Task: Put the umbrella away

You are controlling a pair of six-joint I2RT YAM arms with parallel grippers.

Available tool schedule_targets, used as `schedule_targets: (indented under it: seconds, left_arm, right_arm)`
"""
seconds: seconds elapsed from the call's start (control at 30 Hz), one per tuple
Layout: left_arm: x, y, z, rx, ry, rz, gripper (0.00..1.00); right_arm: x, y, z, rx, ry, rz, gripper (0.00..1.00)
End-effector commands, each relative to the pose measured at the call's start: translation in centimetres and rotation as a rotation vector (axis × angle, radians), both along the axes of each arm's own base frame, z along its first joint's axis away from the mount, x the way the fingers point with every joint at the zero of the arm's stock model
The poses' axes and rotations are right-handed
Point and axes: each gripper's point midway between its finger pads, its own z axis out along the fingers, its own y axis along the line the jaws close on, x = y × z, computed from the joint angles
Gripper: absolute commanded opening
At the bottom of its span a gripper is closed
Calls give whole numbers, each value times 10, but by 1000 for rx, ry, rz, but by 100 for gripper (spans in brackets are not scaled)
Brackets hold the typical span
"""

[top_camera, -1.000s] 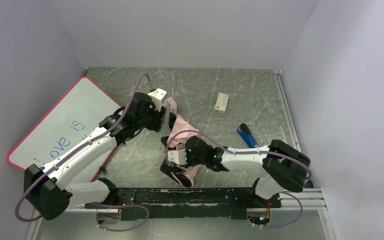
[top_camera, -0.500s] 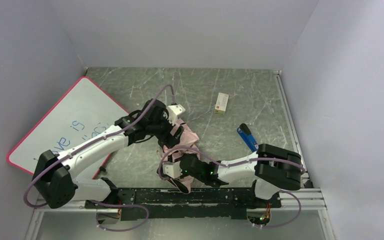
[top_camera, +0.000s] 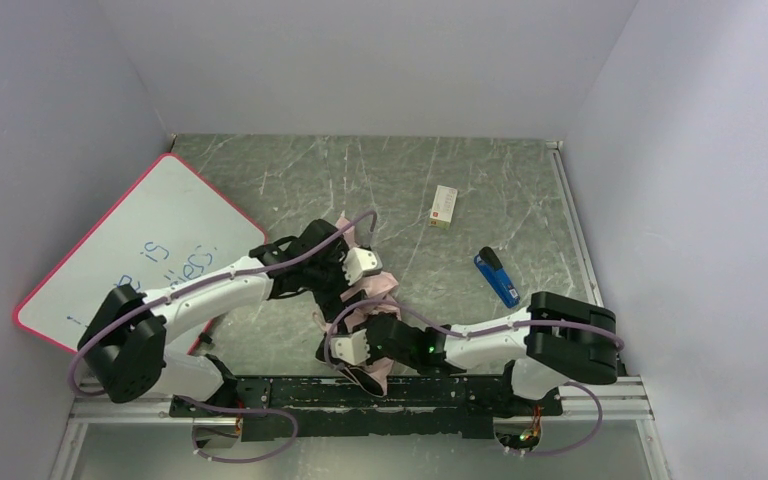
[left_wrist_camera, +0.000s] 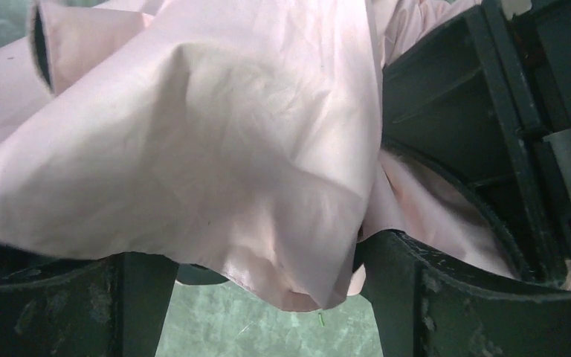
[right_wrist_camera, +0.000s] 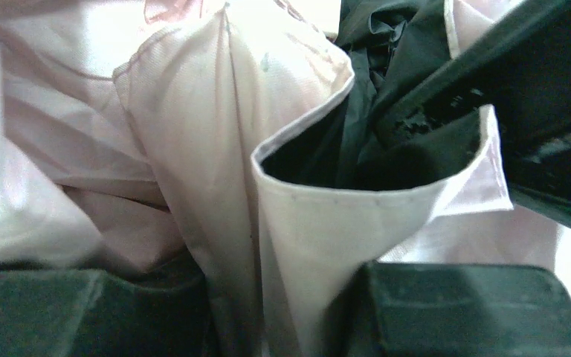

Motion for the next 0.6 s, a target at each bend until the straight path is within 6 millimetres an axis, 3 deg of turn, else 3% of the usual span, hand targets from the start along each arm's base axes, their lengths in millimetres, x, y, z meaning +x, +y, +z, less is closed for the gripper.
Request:
schedule_targets:
  seconds: [0.0, 0.3, 0.57]
  left_arm:
    - [-12, -13, -2, -37, 43, -114, 89]
    - [-26, -12, -12, -81, 32, -191, 89]
    - [-12, -11, -42, -11, 9, -156, 89]
  right_arm:
    - [-24, -29, -32, -129, 91, 58, 20]
    - [-20, -28, -25, -96, 67, 36, 20]
    - [-21, -18, -13, -25, 69, 46, 20]
